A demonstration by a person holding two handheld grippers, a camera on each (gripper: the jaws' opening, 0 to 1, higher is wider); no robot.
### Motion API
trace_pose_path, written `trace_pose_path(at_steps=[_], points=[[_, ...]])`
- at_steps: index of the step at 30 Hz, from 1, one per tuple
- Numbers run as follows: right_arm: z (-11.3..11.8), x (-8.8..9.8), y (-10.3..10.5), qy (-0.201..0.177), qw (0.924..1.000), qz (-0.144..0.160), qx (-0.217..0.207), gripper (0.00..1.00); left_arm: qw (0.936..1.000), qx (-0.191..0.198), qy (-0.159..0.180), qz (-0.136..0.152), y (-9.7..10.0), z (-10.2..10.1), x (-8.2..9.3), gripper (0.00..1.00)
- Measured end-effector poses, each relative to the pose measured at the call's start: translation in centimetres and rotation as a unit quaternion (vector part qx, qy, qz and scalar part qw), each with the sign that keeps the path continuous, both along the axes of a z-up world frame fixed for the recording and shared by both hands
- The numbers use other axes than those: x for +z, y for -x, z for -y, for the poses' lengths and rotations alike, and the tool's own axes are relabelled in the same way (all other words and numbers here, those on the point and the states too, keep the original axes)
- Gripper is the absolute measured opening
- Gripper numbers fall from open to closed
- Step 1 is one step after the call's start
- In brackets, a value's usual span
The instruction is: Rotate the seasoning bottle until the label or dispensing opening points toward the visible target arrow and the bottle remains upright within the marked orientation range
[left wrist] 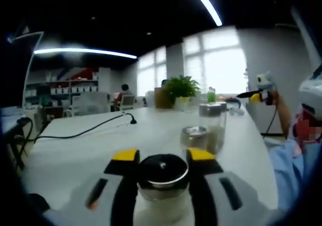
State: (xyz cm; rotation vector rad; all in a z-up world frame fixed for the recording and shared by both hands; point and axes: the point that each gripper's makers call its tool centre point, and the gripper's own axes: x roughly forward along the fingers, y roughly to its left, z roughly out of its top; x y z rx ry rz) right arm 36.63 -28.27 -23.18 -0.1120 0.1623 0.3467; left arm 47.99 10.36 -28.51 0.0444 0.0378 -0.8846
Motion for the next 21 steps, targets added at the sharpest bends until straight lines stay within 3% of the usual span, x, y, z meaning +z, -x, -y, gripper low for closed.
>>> trace_pose_path(at_steps=[21], points=[[-0.05,-0.16,-0.18,0.002,1.0000,-0.003,0.002,0.96,0.9972,-0.074,-0.009,-0.012,-0.08,0.69,-0.14,0.39]])
